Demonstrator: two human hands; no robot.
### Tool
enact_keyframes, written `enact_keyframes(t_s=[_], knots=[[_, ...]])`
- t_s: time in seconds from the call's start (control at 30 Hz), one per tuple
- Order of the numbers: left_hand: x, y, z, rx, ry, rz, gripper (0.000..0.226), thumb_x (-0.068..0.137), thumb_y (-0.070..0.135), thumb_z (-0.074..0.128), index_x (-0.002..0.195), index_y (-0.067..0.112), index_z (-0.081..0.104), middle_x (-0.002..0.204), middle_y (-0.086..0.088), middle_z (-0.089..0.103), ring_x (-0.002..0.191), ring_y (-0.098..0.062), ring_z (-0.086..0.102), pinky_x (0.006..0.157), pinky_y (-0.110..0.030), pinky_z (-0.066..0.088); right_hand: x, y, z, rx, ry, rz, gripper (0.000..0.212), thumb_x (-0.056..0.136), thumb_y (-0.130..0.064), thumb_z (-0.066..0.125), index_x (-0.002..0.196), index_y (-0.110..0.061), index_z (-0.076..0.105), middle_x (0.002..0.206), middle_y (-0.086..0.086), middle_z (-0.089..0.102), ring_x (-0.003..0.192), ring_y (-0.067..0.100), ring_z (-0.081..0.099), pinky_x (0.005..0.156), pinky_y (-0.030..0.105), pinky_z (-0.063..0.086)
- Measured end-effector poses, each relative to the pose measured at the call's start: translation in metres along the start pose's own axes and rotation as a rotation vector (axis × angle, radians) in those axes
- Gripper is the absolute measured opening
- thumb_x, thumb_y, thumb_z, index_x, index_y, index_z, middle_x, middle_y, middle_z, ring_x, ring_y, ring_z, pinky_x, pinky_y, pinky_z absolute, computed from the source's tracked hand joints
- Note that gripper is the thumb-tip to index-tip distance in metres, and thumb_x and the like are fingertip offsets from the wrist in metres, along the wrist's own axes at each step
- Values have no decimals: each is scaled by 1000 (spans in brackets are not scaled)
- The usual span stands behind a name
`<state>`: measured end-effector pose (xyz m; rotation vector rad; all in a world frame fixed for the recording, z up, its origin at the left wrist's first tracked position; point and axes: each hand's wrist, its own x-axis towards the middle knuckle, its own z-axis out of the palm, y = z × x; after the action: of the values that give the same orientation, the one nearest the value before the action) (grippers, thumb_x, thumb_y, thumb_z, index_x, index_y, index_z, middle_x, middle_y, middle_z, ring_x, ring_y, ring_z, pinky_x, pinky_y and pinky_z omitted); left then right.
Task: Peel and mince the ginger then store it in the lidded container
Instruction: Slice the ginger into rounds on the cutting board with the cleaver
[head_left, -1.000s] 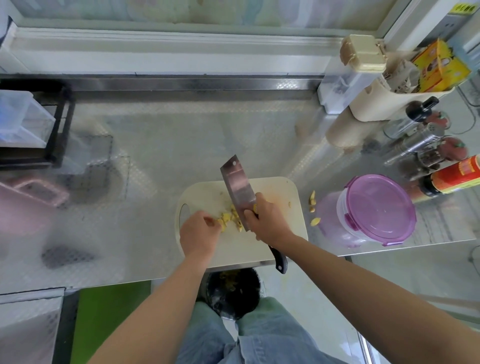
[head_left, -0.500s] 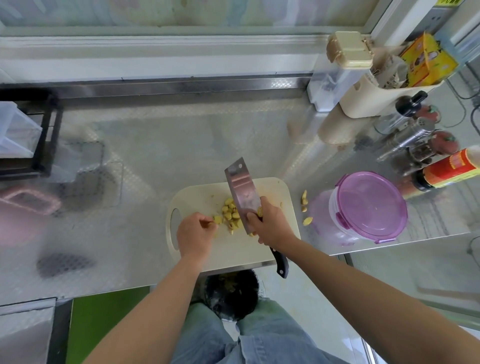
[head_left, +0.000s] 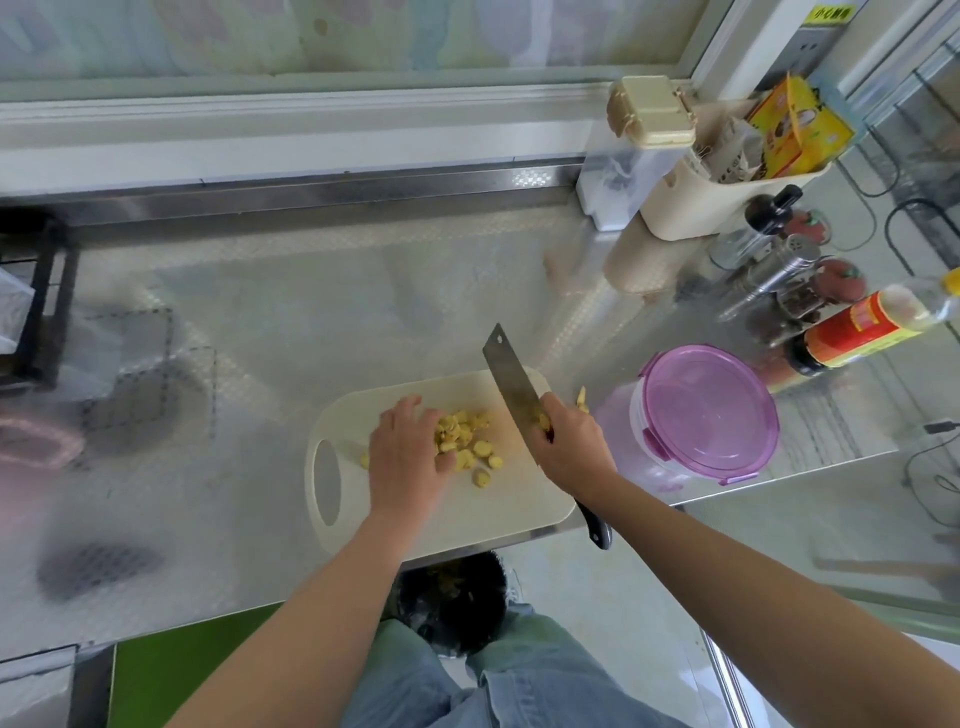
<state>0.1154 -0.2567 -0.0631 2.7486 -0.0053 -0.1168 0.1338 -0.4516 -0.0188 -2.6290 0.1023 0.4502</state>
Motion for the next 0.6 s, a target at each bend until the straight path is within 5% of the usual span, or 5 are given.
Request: enact_keyframes(t_s=[0.17,0.3,0.43,0.6], knots=[[5,14,10,133,-131,56,58,84,49,63,133,24,48,151,-9,34,137,-31,31,114,-48,22,-14,12,6,-89,30,-42,6,94,-12,45,90,-13,41,81,6,47,67,28,49,58,37,43],[-7,-13,3,116,73,-203,54,86,46,62,128,13,53,140,-19,44,127,-40,40,103,-54,33,-24,4,21,-95,28,-45,2,94,-10,43,94,-10,41,82,4,44,64,28,46,55,34,34],[-23,-42,-2,100,45,-400,45,90,40,53,119,4,57,122,-22,51,110,-40,47,85,-49,42,-31,-17,39,-84,-18,-66,8,94,-12,43,92,-13,35,83,5,42,63,30,43,55,37,36],[-34,-56,0,-39,5,-348,44,95,37,45,120,2,54,135,-19,45,122,-35,41,101,-43,36,-38,-43,52,-56,-13,-56,8,94,-12,42,96,-13,34,86,4,40,64,29,42,57,35,33]])
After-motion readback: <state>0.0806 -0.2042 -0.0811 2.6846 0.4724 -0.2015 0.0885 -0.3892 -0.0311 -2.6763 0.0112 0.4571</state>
